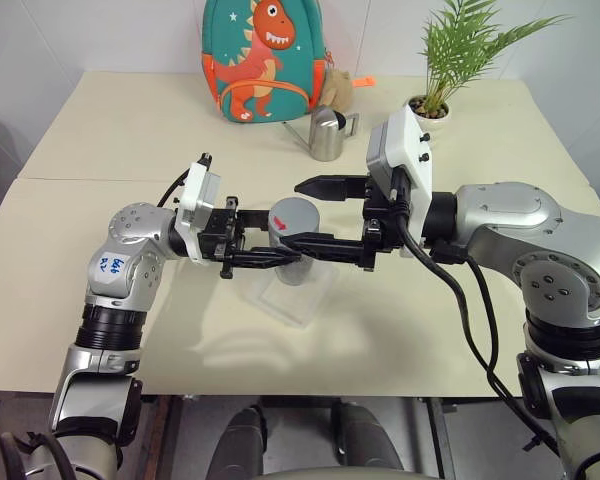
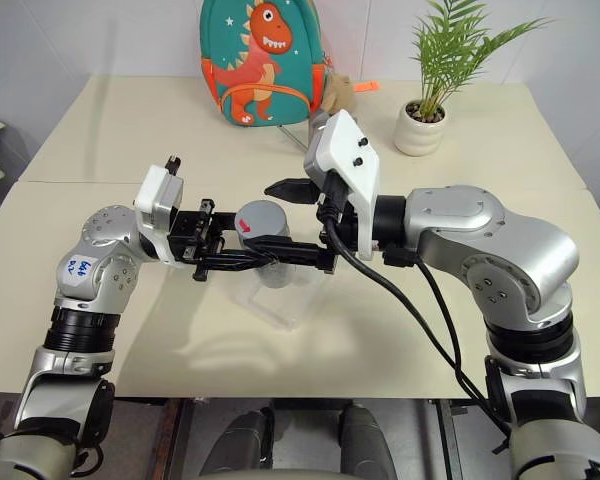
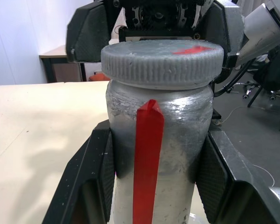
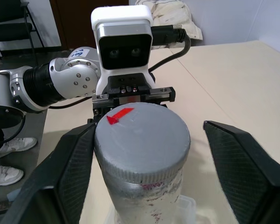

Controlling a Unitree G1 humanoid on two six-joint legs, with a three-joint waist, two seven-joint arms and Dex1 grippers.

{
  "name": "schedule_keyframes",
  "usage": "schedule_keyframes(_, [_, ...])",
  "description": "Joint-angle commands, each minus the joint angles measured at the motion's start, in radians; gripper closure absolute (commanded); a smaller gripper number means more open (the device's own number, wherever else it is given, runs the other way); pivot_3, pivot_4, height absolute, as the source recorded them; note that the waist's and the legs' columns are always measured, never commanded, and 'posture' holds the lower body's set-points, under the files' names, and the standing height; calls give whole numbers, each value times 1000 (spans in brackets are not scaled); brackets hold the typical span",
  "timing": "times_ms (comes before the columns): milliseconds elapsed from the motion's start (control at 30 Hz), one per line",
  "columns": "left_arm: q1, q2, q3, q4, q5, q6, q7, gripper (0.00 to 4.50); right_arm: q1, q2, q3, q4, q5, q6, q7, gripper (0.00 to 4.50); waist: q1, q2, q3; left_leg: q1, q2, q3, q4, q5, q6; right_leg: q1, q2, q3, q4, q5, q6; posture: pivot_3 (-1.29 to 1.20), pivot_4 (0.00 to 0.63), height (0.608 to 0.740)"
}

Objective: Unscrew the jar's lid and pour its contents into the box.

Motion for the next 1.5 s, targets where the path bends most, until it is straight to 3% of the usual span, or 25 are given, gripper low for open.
schedule_keyframes(33, [-20, 9, 14, -22, -1, -11, 0, 2562, -19, -8, -18, -26, -1, -15, 9, 592, 0, 0, 0, 0, 0, 0, 0, 0, 0, 0, 0, 0, 0, 0, 0, 0, 150, 740])
schedule_keyframes(333, [-21, 9, 15, -20, 0, -13, 1, 2562, -24, -6, -12, -27, 0, -11, 22, 592, 0, 0, 0, 0, 0, 0, 0, 0, 0, 0, 0, 0, 0, 0, 0, 0, 150, 740])
schedule_keyframes(467, [-22, 9, 15, -20, 1, -14, 2, 2562, -25, -5, -12, -27, -1, -10, 28, 1474, 0, 0, 0, 0, 0, 0, 0, 0, 0, 0, 0, 0, 0, 0, 0, 0, 150, 740])
schedule_keyframes(767, [-18, 9, 15, -25, 1, -15, 6, 2562, -27, -6, -12, -35, 1, -9, 36, 1474, 0, 0, 0, 0, 0, 0, 0, 0, 0, 0, 0, 0, 0, 0, 0, 0, 150, 740])
schedule_keyframes(867, [-15, 9, 14, -27, 1, -17, 6, 2562, -27, -5, -12, -38, 2, -9, 38, 1889, 0, 0, 0, 0, 0, 0, 0, 0, 0, 0, 0, 0, 0, 0, 0, 0, 150, 740])
schedule_keyframes(1500, [13, 25, -4, -34, 8, -1, -7, 2562, -92, -10, -38, 12, -25, -35, 37, 1889, 0, 0, 0, 0, 0, 0, 0, 0, 0, 0, 0, 0, 0, 0, 0, 0, 150, 740])
